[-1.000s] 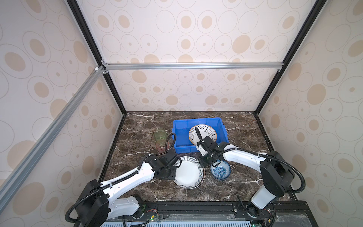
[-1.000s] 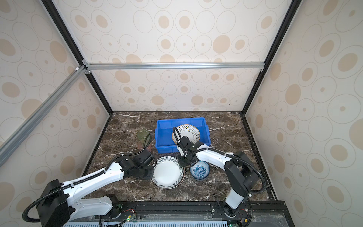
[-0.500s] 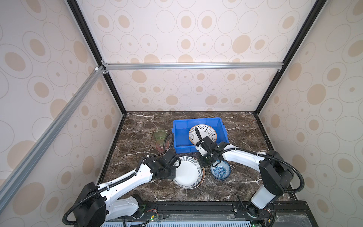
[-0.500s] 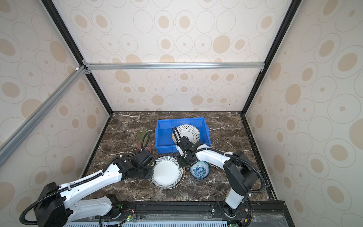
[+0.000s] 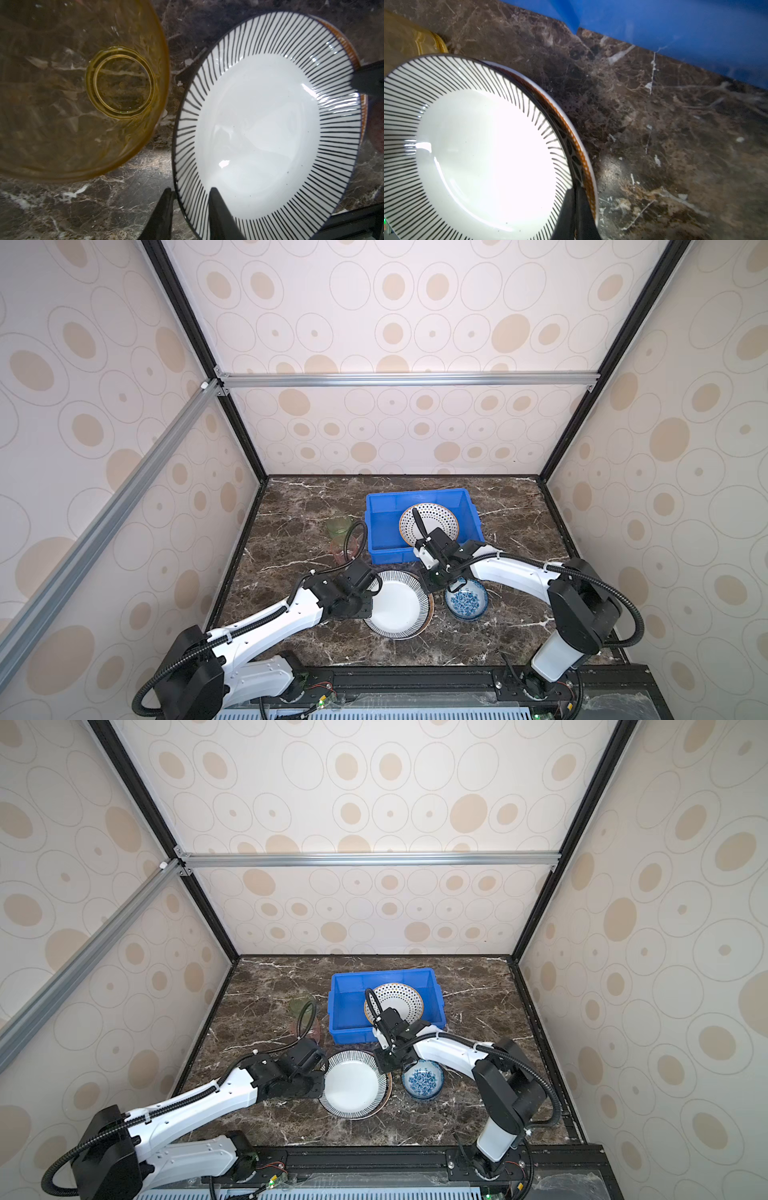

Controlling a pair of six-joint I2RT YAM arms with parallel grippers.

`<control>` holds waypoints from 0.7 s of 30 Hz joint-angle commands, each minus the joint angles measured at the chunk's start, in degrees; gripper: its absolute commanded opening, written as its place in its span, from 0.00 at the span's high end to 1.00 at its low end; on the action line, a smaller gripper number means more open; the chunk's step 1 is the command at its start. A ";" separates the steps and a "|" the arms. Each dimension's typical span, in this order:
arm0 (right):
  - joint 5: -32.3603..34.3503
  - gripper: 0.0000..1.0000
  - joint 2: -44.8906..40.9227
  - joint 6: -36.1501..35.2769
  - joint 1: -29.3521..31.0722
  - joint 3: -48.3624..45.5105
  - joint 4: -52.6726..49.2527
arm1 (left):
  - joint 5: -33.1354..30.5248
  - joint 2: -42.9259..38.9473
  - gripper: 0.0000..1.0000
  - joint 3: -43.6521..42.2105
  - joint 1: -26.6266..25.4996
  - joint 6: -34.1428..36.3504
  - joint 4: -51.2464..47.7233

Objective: Place the mixed dishes into the plastic bin
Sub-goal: 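Tilt the striped plate up with the left gripper while the right gripper withdraws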

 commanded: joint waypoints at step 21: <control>0.51 0.95 0.52 -0.25 0.67 -1.40 -2.43 | 0.52 3.60 0.75 -2.47 -0.48 -2.12 5.05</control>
